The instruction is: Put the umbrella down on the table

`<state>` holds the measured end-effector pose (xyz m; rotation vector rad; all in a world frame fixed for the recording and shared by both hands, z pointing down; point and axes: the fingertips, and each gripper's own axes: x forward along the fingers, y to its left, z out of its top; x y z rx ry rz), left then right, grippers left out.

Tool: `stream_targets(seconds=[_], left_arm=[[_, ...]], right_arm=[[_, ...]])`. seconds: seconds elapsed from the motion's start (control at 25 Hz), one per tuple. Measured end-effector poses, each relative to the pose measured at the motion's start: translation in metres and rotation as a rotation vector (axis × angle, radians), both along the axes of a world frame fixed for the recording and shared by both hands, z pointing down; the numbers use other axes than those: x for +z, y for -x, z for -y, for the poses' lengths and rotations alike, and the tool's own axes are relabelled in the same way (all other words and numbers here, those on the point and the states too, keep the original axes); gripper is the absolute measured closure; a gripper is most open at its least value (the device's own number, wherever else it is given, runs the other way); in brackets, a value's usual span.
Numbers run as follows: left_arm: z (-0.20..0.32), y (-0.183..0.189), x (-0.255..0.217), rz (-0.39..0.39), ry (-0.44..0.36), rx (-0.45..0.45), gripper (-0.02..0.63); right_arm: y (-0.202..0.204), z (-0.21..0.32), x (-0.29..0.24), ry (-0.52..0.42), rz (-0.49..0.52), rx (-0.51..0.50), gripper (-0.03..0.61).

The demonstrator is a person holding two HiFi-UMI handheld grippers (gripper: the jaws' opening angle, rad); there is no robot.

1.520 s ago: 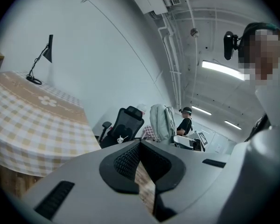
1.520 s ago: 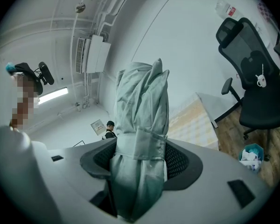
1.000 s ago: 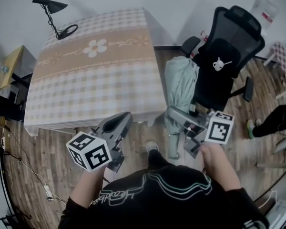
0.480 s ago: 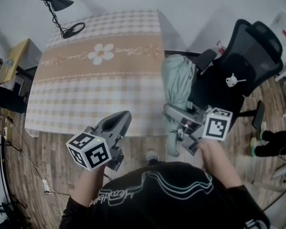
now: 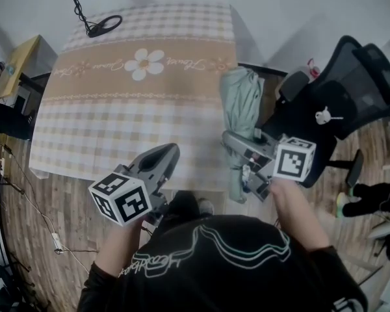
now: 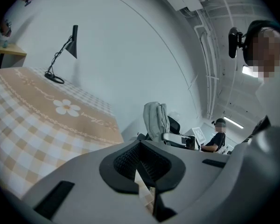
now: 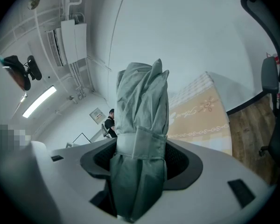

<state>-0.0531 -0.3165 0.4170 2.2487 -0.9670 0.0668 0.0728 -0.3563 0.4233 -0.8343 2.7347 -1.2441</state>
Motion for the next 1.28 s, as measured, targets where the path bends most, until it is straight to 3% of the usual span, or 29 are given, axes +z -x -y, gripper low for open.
stream_targets(seconds=[0.32, 0.84, 1.28], left_arm=[[0.040, 0.024, 0.026, 0.001, 0.067, 0.054, 0.617], [0.075, 0.067, 0.067, -0.001, 0.167, 0.089, 0.617], [0.094, 0.097, 0.094, -0.021, 0.223, 0.136, 0.617]], right_arm=[[0.025, 0.042, 0.053, 0.101, -0.132, 0.006, 0.302], [0.033, 0.064, 0.166, 0.286, -0.546, 0.026, 0.304], [0.045, 0.068, 0.204, 0.327, -0.777, 0.056, 0.302]])
